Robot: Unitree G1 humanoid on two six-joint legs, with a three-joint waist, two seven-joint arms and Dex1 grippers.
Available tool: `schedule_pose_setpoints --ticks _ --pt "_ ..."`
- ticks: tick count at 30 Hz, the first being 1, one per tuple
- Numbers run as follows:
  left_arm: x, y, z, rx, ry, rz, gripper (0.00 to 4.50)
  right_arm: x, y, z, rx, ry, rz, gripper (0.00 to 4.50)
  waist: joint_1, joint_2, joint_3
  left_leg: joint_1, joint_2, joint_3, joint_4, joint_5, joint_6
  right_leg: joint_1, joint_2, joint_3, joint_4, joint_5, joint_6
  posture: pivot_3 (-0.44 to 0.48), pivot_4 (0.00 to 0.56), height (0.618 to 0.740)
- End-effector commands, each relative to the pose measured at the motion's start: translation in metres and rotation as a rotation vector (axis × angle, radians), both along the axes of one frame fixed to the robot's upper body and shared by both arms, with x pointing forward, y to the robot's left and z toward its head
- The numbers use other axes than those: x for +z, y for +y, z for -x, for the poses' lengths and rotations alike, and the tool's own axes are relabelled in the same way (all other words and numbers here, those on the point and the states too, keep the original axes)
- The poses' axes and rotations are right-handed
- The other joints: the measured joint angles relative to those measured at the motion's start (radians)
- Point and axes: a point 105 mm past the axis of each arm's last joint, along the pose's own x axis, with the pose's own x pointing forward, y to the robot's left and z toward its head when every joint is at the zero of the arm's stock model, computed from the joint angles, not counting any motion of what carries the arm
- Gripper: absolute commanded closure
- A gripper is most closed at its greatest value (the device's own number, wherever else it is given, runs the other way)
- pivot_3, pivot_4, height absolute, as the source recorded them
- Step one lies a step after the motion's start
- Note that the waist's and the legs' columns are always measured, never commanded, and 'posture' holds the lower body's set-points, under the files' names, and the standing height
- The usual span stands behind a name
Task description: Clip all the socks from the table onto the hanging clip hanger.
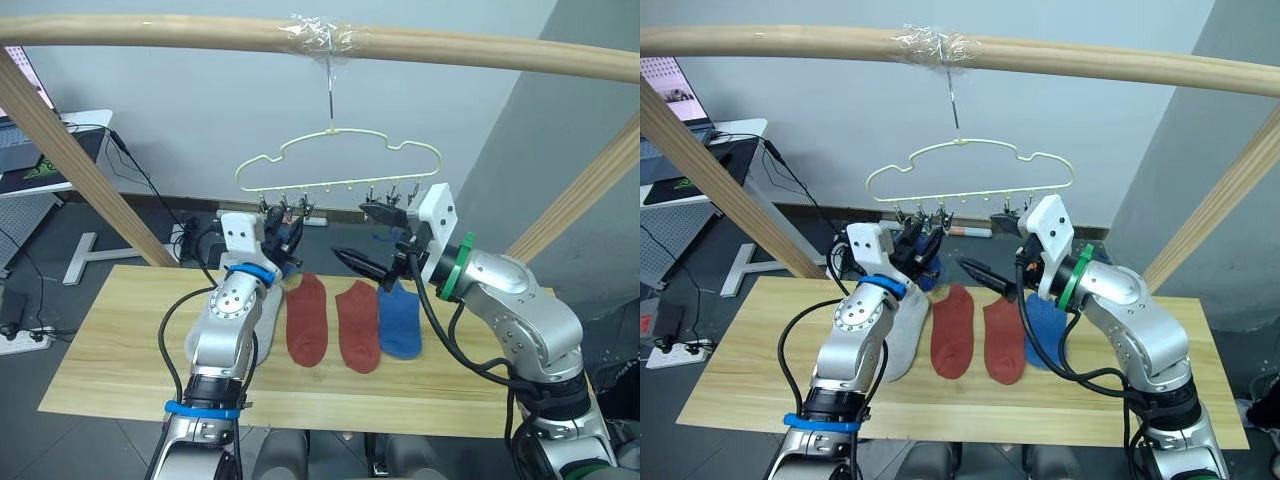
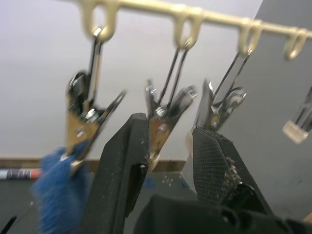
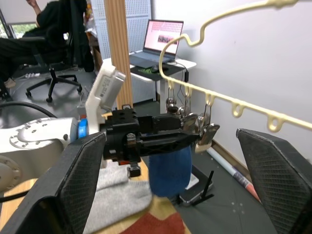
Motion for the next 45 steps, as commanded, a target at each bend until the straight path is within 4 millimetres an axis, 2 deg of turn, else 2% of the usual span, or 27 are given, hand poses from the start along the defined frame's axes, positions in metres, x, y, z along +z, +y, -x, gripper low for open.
schedule_pose_setpoints --ticks 1,8,27,45 --pt "0.017 0.0 -0.001 0.013 -0.068 0.004 2.75 0.013 -0.002 0.001 -0.005 -0.041 -0.025 0.0 0.0 0.0 0.0 0.0 0.0 0.0 0.0 0.0 0.0 0.0 0.0 0.0 0.0 0.0 0.0 0.103 0.177 0.74" --pt "0.021 0.004 -0.001 0.06 -0.095 -0.01 2.75 0.014 -0.002 0.001 -0.007 -0.039 -0.03 0.0 0.0 0.0 0.0 0.0 0.0 0.0 0.0 0.0 0.0 0.0 0.0 0.0 0.0 0.0 0.0 0.095 0.182 0.74" --pt "0.035 0.002 -0.001 0.077 -0.154 -0.001 2.75 0.014 -0.002 0.0 -0.016 -0.037 -0.031 0.0 -0.001 0.0 0.0 0.0 0.0 0.0 0.0 0.0 0.0 0.0 0.0 0.0 0.0 0.0 0.0 0.095 0.182 0.74" --pt "0.035 0.001 -0.001 0.064 -0.159 -0.004 2.75 0.013 -0.002 0.001 -0.009 -0.035 -0.024 0.0 -0.001 0.0 0.0 0.0 0.0 0.0 0.0 0.0 0.0 0.0 0.0 0.0 0.0 0.0 0.0 0.094 0.186 0.74"
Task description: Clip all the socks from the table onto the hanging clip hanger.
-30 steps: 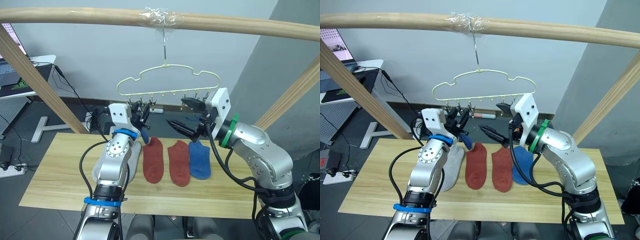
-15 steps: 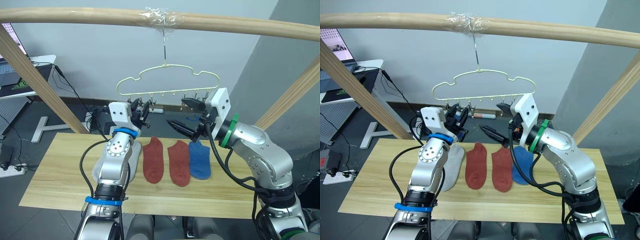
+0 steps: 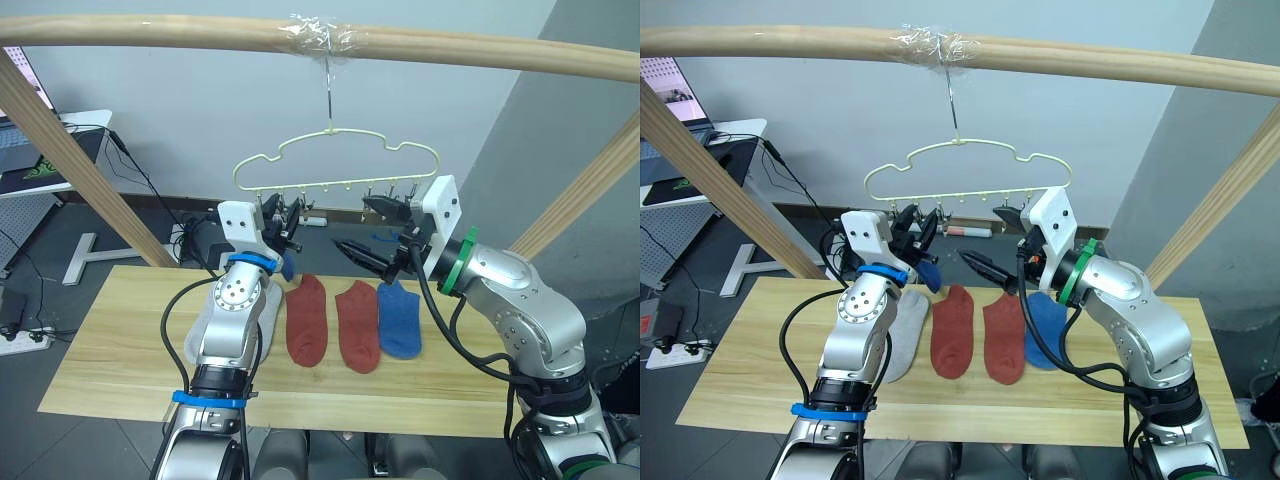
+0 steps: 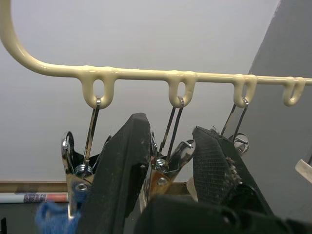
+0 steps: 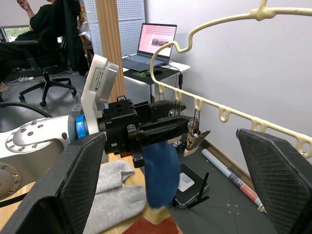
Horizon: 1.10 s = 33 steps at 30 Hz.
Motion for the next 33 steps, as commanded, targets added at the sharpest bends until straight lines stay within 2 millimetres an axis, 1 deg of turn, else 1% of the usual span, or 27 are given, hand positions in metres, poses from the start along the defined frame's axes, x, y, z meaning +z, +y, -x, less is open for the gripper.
schedule_pose_setpoints --ticks 1,2,6,8,9,12,14,15,16,17,19,21,22,23,24,27,30,33 --pt "0.018 0.0 0.004 -0.004 -0.077 -0.011 2.93 0.011 0.0 0.003 0.011 -0.039 -0.019 0.0 0.0 0.0 0.0 0.0 0.0 0.0 0.0 0.0 0.0 0.0 0.0 0.0 0.0 0.0 0.0 0.094 0.186 0.74" --pt "0.017 0.0 0.004 -0.004 -0.074 -0.02 3.12 0.011 0.0 0.003 0.011 -0.038 -0.02 0.0 0.0 0.0 0.0 0.0 0.0 0.0 0.0 0.0 0.0 0.0 0.0 0.0 0.0 0.0 0.0 0.094 0.186 0.74" --pt "0.017 0.001 0.004 -0.005 -0.074 -0.024 4.1 0.011 0.0 0.004 0.012 -0.037 -0.02 0.0 0.0 0.0 0.0 0.0 0.0 0.0 0.0 0.0 0.0 0.0 0.0 0.0 0.0 0.0 0.0 0.094 0.186 0.74" --pt "0.018 0.001 0.004 -0.004 -0.077 -0.022 4.42 0.01 0.0 0.004 0.013 -0.036 -0.02 0.0 0.0 0.0 0.0 0.0 0.0 0.0 0.0 0.0 0.0 0.0 0.0 0.0 0.0 0.0 0.0 0.094 0.186 0.74" --pt "0.018 0.001 0.004 -0.005 -0.079 -0.021 4.49 0.01 0.0 0.004 0.014 -0.036 -0.017 0.0 0.0 0.0 0.0 0.0 0.0 0.0 0.0 0.0 0.0 0.0 0.0 0.0 0.0 0.0 0.0 0.094 0.186 0.74" --pt "0.019 0.0 0.004 -0.013 -0.078 -0.013 4.49 0.009 0.001 0.004 0.015 -0.03 -0.017 0.0 0.0 0.0 0.0 0.0 0.0 0.0 0.0 0.0 0.0 0.0 0.0 0.0 0.0 0.0 0.0 0.094 0.186 0.74" --pt "0.017 0.0 0.005 -0.028 -0.064 -0.007 4.49 -0.011 -0.003 0.0 -0.021 0.032 0.022 0.0 0.0 0.0 0.0 0.0 0.0 0.0 0.0 0.0 0.0 0.0 0.0 0.0 0.0 0.0 0.0 0.094 0.186 0.74" --pt "0.015 0.001 0.005 -0.04 -0.046 0.003 4.49 -0.027 -0.008 -0.004 -0.062 0.066 0.062 0.0 0.0 0.0 0.0 0.0 0.0 0.0 0.0 0.0 0.0 0.0 0.0 0.0 0.0 0.0 0.0 0.102 0.179 0.74" --pt "0.014 0.001 0.005 -0.049 -0.033 0.011 4.49 -0.038 -0.011 -0.005 -0.089 0.087 0.09 0.0 0.001 0.0 0.0 0.0 0.0 0.0 0.0 0.0 0.0 0.0 0.0 0.0 0.0 0.0 0.0 0.102 0.179 0.74" --pt "0.013 0.003 0.006 -0.063 -0.021 0.014 4.49 -0.066 -0.022 -0.013 -0.182 0.164 0.144 0.0 0.001 0.0 0.0 0.0 0.0 0.0 0.0 0.0 0.0 0.001 0.0 0.0 0.0 0.0 0.0 0.109 0.176 0.74" --pt "0.013 0.007 0.007 -0.079 -0.008 0.016 4.49 -0.105 -0.038 -0.018 -0.287 0.252 0.223 0.0 0.001 -0.001 0.0 0.0 0.0 0.0 0.0 0.0 0.0 0.001 0.0 0.0 0.0 0.0 0.0 0.109 0.176 0.74" --pt "0.012 0.011 0.009 -0.088 0.006 0.014 4.49 -0.13 -0.046 -0.019 -0.326 0.291 0.281 0.0 0.001 0.0 0.0 0.0 0.0 0.0 0.0 0.0 0.0 0.001 0.0 0.0 0.0 0.0 0.0 0.109 0.176 0.74" --pt "0.009 0.014 0.01 -0.092 0.018 0.011 4.49 -0.146 -0.052 -0.022 -0.354 0.315 0.329 0.0 -0.002 0.0 0.0 0.001 0.0 0.001 0.0 0.0 0.0 0.0 0.0 0.001 0.0 0.0 0.0 0.109 0.176 0.74" --pt "0.008 0.015 0.011 -0.095 0.026 0.01 4.49 -0.157 -0.056 -0.023 -0.372 0.33 0.361 0.0 -0.004 0.0 0.0 0.001 0.0 0.001 0.0 0.0 0.0 0.0 0.0 0.001 0.0 0.0 0.0 0.115 0.169 0.74" --pt "0.004 0.014 0.013 -0.108 0.04 -0.001 4.49 -0.172 -0.063 -0.029 -0.405 0.353 0.393 0.0 -0.006 0.0 0.0 0.002 0.0 0.003 0.0 0.0 0.0 0.0 0.0 0.002 0.0 0.0 0.0 0.115 0.169 0.74" --pt "-0.001 0.014 0.016 -0.126 0.058 -0.009 4.49 -0.193 -0.072 -0.04 -0.462 0.382 0.423 0.0 -0.006 0.0 0.0 0.003 0.0 0.003 0.0 0.001 0.0 0.001 0.001 0.001 0.001 0.0 -0.001 0.115 0.169 0.74" --pt "0.002 0.013 0.016 -0.119 0.051 0.001 4.49 -0.207 -0.078 -0.053 -0.484 0.412 0.445 0.0 -0.008 0.0 0.0 0.003 0.0 0.003 0.0 0.002 -0.001 0.001 0.002 0.001 0.001 0.001 -0.001 0.127 0.165 0.74" --pt "0.003 0.011 0.016 -0.124 0.05 0.008 4.49 -0.215 -0.079 -0.059 -0.491 0.425 0.447 0.0 -0.003 0.0 -0.001 0.003 0.0 0.003 0.0 0.003 -0.001 0.001 0.002 0.001 0.001 0.002 -0.003 0.127 0.165 0.74"
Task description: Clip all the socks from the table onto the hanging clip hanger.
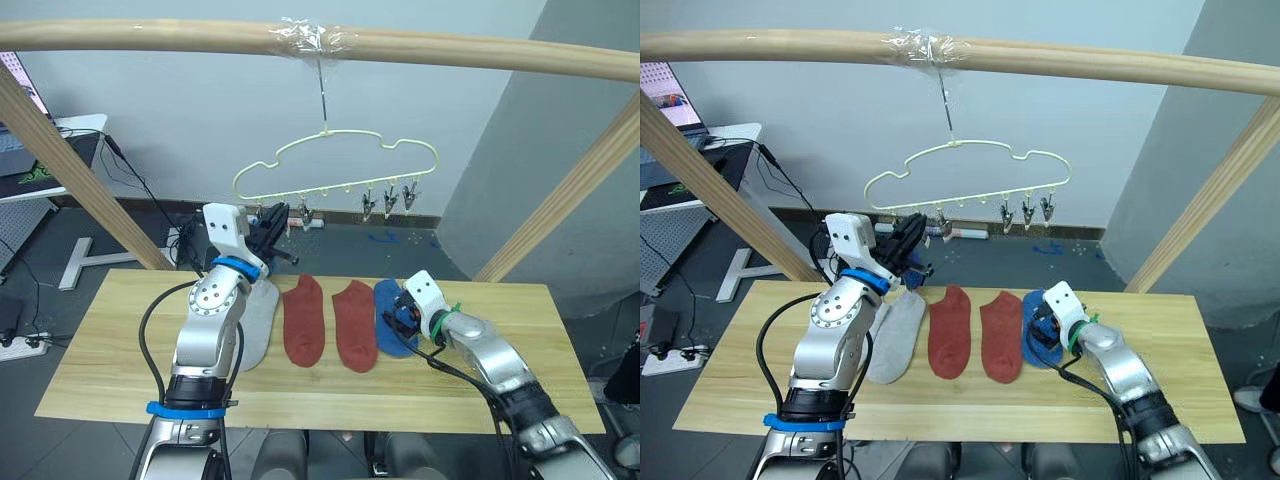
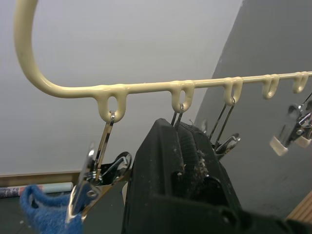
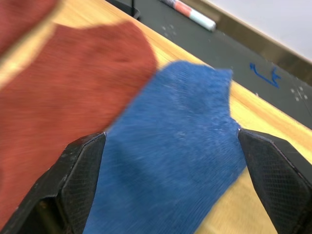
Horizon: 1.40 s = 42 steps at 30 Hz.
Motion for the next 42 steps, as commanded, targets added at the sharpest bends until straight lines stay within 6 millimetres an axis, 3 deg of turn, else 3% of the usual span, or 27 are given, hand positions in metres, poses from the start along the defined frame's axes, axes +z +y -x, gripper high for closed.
schedule_pose_setpoints --ticks 1,6,9,16,20,24,27,30,38,42 --pt "0.004 -0.001 0.002 -0.001 -0.009 0.01 4.49 0.0 0.0 -0.009 0.002 -0.034 -0.005 0.0 0.003 0.0 0.0 0.0 0.0 0.0 0.0 0.0 0.0 0.0 0.0 0.0 0.0 0.0 0.0 0.127 0.165 0.74" --pt "0.002 0.0 0.004 0.004 -0.006 0.005 4.49 -0.014 -0.005 -0.009 -0.026 0.029 0.001 0.0 0.003 0.0 0.0 0.0 0.0 0.0 0.0 0.0 0.0 0.0 -0.001 0.001 0.0 0.0 0.0 0.134 0.164 0.74" --pt "0.003 0.001 0.004 0.005 -0.007 0.004 4.5 -0.023 -0.007 -0.002 -0.003 0.058 0.02 0.57 0.004 0.001 -0.001 0.0 0.0 0.0 0.0 0.0 0.0 0.0 -0.001 0.0 0.0 0.0 0.0 0.134 0.164 0.74" --pt "0.003 0.003 0.002 0.006 -0.003 0.003 4.5 -0.04 -0.008 0.025 0.121 0.078 0.105 3.0 0.005 0.0 -0.006 0.001 0.0 -0.001 0.0 0.0 0.0 0.001 -0.001 0.0 0.001 0.0 0.0 0.137 0.167 0.74" --pt "-0.002 0.0 0.002 -0.047 0.073 0.095 4.5 -0.033 -0.027 0.033 0.151 0.024 0.149 4.4 0.007 0.0 -0.007 0.002 0.0 -0.001 0.0 0.0 0.0 0.002 -0.001 0.0 0.001 0.0 0.001 0.132 0.171 0.74" --pt "-0.006 0.001 0.003 -0.113 0.185 0.229 4.5 -0.004 -0.023 0.036 0.241 -0.068 0.138 4.46 0.005 0.0 -0.007 0.002 0.0 -0.001 0.001 0.0 0.001 0.004 -0.001 0.0 0.0 -0.001 0.003 0.132 0.171 0.74" --pt "-0.012 0.011 0.002 -0.155 0.356 0.455 4.5 0.053 0.013 0.041 0.394 -0.195 0.067 4.46 -0.01 0.001 -0.007 0.003 0.001 0.0 0.001 0.001 0.001 0.003 -0.001 0.001 0.001 -0.002 0.005 0.117 0.168 0.74" --pt "-0.009 0.019 0.003 -0.213 0.468 0.639 4.5 0.083 0.043 0.047 0.494 -0.281 0.075 4.46 -0.026 0.001 -0.007 0.004 0.001 -0.001 0.001 0.001 0.0 0.002 0.001 0.0 0.006 -0.003 0.006 0.107 0.168 0.74" --pt "0.016 0.024 0.009 -0.327 0.546 0.838 4.5 0.119 0.106 0.035 0.571 -0.43 0.065 4.46 -0.019 0.0 -0.007 0.004 0.001 -0.006 0.001 0.005 -0.006 0.002 0.004 0.0 0.009 -0.003 0.006 0.118 0.169 0.74" --pt "0.019 0.02 0.011 -0.327 0.545 0.859 4.5 0.128 0.118 0.03 0.573 -0.456 0.052 4.46 -0.013 -0.001 -0.007 0.002 0.001 -0.006 0.002 0.005 -0.006 0.001 -0.001 0.0 0.008 -0.003 0.005 0.125 0.166 0.74"
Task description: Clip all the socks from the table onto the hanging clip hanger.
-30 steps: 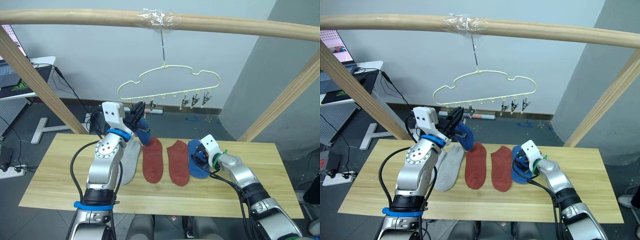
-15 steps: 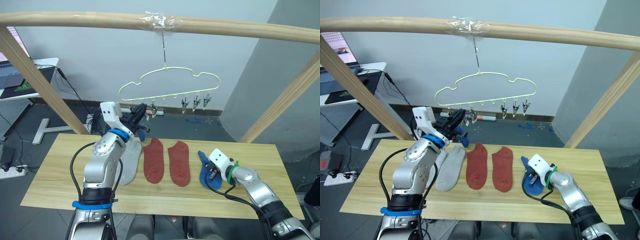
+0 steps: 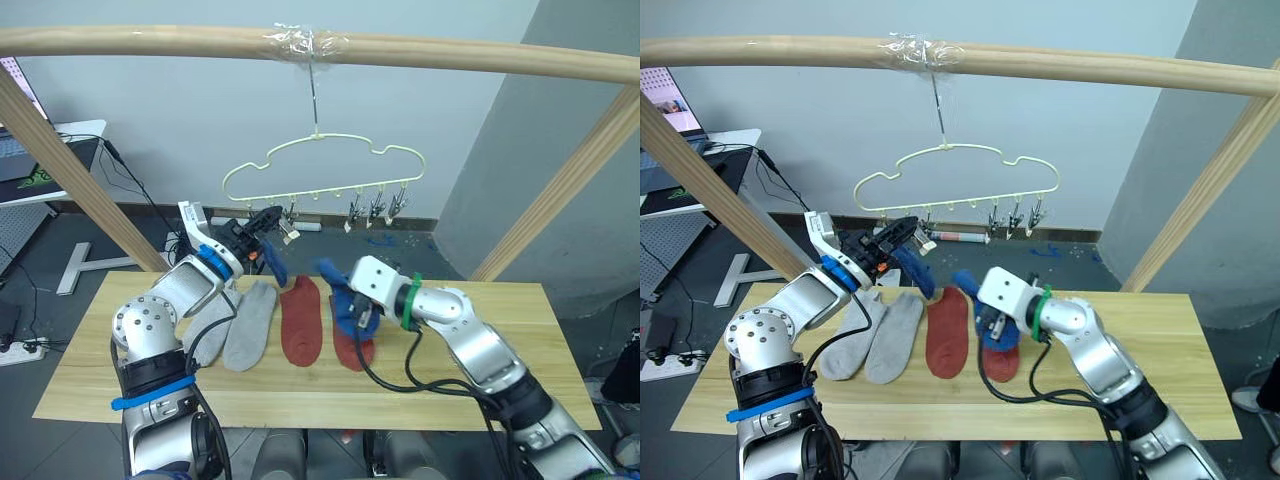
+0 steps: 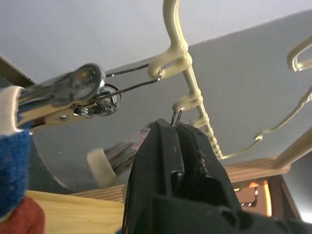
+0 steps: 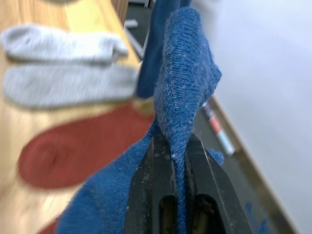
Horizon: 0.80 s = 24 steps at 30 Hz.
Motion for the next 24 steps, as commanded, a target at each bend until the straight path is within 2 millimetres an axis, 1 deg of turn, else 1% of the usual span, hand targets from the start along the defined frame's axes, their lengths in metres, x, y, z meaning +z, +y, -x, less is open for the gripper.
schedule_pose_setpoints --ticks 1,3,5,9,17,21,23,24 --pt "0.006 -0.001 0.005 -0.007 -0.009 0.012 4.5 0.011 0.006 -0.003 0.003 -0.047 -0.005 4.46 0.005 -0.001 0.0 0.0 0.0 0.0 0.0 0.0 0.0 0.0 0.0 0.0 0.0 0.0 0.0 0.125 0.166 0.74" --pt "0.005 -0.005 0.008 -0.014 -0.008 0.009 4.5 0.014 0.01 -0.004 0.019 -0.076 0.011 4.46 0.01 -0.001 0.0 -0.001 0.0 -0.001 -0.001 0.0 -0.001 0.0 0.0 0.0 -0.001 0.002 -0.003 0.126 0.166 0.74" --pt "0.003 -0.008 0.01 -0.02 -0.008 -0.005 4.5 0.021 0.014 -0.006 0.026 -0.089 -0.004 4.46 0.012 -0.001 0.0 -0.001 0.0 0.0 -0.001 0.001 -0.003 -0.001 0.0 0.0 -0.002 0.002 -0.004 0.129 0.168 0.74" --pt "0.004 -0.008 0.011 -0.015 -0.008 0.006 4.5 0.031 0.019 -0.007 0.04 -0.1 -0.022 4.46 0.012 -0.001 0.0 -0.002 0.0 0.0 -0.002 0.002 -0.003 -0.002 0.0 0.0 -0.002 0.002 -0.004 0.129 0.169 0.74" --pt "0.006 -0.012 0.011 -0.032 -0.018 0.006 4.5 0.037 0.026 -0.01 0.048 -0.113 -0.034 4.46 0.016 -0.001 0.0 -0.002 -0.001 0.0 -0.002 0.001 -0.003 -0.002 0.0 0.0 -0.002 0.002 -0.003 0.131 0.169 0.74" --pt "0.007 -0.012 0.016 -0.049 -0.054 -0.018 4.5 0.037 0.026 -0.011 0.045 -0.107 -0.041 4.46 0.015 -0.001 0.0 -0.002 0.0 0.0 -0.002 0.001 -0.003 -0.002 0.0 -0.001 -0.002 0.002 -0.003 0.129 0.171 0.74" --pt "0.007 -0.011 0.018 -0.053 -0.053 -0.012 3.89 0.037 0.027 -0.011 0.045 -0.103 -0.045 4.5 0.016 -0.001 0.0 -0.002 0.0 0.0 -0.003 0.001 -0.003 -0.003 0.0 -0.001 -0.002 0.002 -0.003 0.129 0.172 0.74" --pt "0.008 -0.011 0.019 -0.057 -0.058 -0.009 3.66 0.037 0.027 -0.011 0.045 -0.097 -0.05 4.5 0.016 -0.001 0.0 -0.002 0.0 0.0 -0.003 0.001 -0.003 -0.003 0.0 -0.001 -0.002 0.002 -0.003 0.129 0.172 0.74"
